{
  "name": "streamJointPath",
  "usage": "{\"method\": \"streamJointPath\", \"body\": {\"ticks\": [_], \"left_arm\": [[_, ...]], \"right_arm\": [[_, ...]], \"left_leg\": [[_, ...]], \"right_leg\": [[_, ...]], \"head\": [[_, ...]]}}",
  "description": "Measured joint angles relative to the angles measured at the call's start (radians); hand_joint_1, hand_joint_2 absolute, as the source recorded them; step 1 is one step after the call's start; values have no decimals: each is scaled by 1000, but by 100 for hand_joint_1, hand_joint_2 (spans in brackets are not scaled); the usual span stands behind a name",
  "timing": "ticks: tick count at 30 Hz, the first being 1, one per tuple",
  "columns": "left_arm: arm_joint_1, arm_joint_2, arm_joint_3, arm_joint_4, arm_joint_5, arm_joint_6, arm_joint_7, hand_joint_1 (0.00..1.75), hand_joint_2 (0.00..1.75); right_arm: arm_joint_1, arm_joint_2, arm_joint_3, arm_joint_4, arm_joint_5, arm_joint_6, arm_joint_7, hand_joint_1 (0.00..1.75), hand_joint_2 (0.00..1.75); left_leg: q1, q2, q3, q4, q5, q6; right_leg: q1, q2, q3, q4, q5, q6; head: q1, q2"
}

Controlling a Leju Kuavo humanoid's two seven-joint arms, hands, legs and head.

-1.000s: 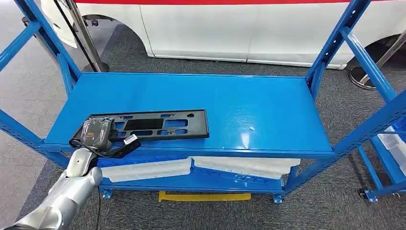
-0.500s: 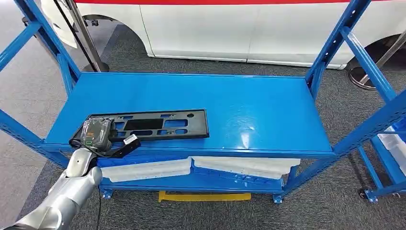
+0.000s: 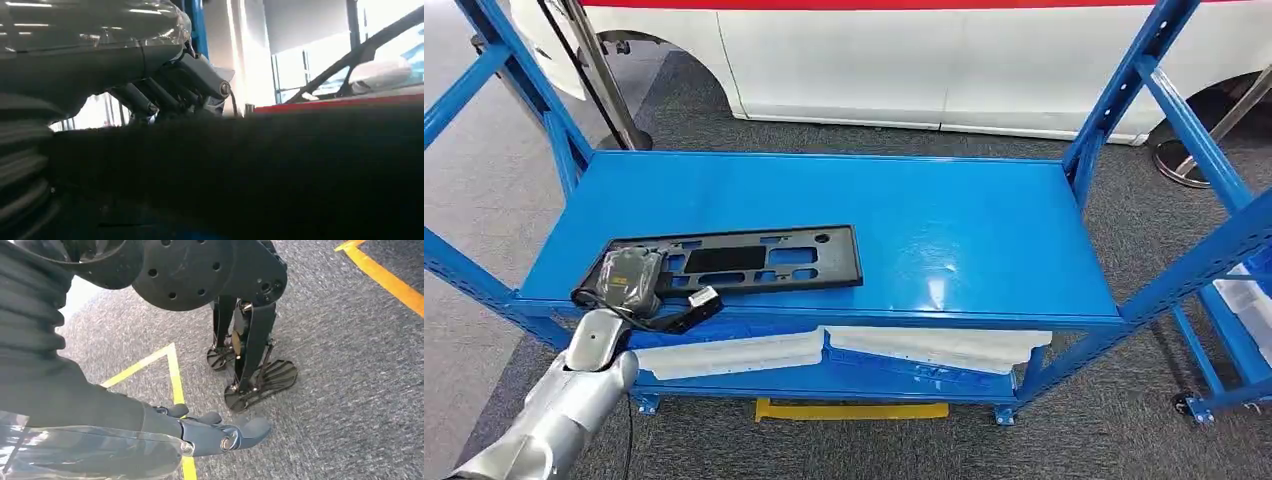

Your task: Take the parts from the cabinet and place them on the table.

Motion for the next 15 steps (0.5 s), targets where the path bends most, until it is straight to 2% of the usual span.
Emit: {"method": "streamJointPath", "body": {"ticks": [3,10,14,15], "left_arm": [[59,-2,-14,-116,-96,0,59,175,175],[131,-6,-45,-282,-146,-1,102,175,175],[174,21,-115,-424,-149,-2,191,175,175],[183,35,-139,-459,-150,-2,232,175,175]], "right_arm": [[0,0,-4,0,5,0,0,0,175],[-2,0,-11,0,11,2,0,0,175],[-2,1,-18,0,17,6,-1,0,175],[-4,1,-19,0,18,6,-1,0,175]], "left_leg": [[0,1,-1,0,0,0],[0,0,-3,1,0,0],[-2,0,-6,4,0,0],[-1,0,-7,4,0,0]], "right_leg": [[0,0,-1,0,0,0],[-1,1,-3,0,0,0],[-4,-1,-4,-1,0,0],[-3,-1,-5,-1,0,0]], "head": [[0,0],[0,0],[0,0],[0,0]]}}
